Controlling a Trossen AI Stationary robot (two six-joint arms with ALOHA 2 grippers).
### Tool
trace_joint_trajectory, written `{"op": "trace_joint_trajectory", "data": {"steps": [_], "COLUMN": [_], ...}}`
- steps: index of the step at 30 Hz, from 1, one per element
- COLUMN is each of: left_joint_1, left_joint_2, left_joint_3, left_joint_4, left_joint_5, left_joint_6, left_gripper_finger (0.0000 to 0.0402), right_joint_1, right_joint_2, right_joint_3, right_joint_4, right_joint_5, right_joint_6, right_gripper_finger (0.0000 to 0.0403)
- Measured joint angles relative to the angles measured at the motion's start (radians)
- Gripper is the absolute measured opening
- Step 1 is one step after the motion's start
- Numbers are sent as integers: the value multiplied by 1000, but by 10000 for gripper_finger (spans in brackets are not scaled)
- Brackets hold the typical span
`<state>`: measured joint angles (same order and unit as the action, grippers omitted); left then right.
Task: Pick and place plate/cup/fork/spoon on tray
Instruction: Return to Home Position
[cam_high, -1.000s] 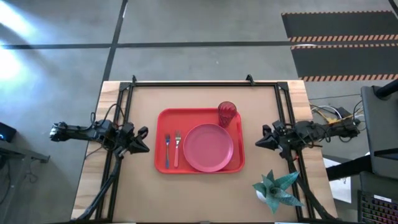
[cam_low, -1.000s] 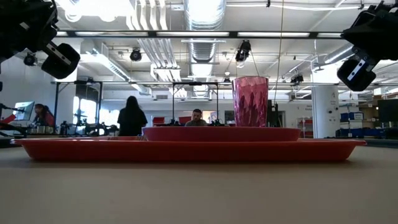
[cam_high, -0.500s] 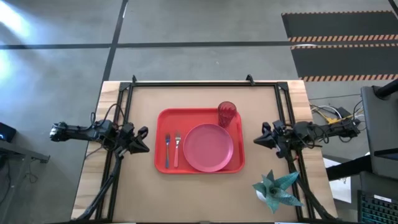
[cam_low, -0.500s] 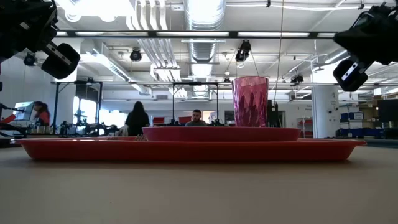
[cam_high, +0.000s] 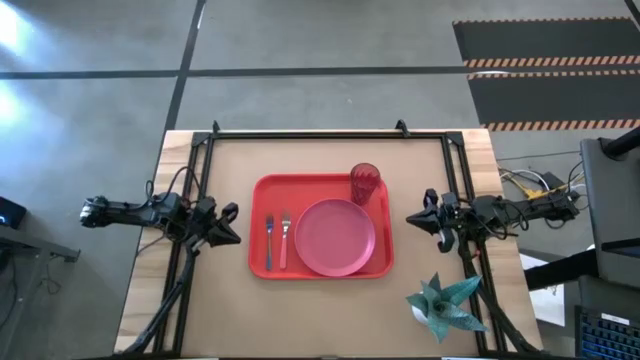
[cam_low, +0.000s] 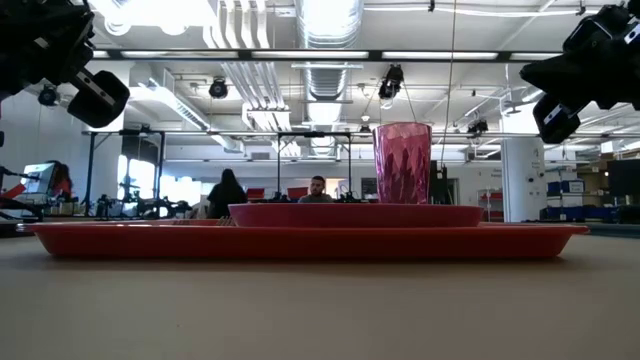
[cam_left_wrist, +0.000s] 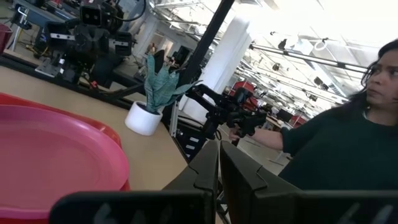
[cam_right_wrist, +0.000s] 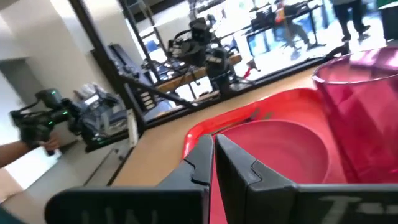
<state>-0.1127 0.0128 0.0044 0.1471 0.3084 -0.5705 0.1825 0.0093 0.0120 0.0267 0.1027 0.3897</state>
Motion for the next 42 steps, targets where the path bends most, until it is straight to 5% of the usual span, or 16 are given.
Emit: {"op": "trace_joint_trajectory", "data": {"steps": [42], "left_joint_1": [0], "left_joint_2": [6], "left_joint_3": [0], "left_joint_4": [0], "left_joint_5": [0], "left_joint_6": [1], "left_gripper_finger": [0], "right_joint_1": [0], "right_joint_2": [0], "right_joint_3": [0], "right_joint_4": [9], "right_joint_5": [37], "right_joint_6": [2], "right_gripper_finger": [9]}}
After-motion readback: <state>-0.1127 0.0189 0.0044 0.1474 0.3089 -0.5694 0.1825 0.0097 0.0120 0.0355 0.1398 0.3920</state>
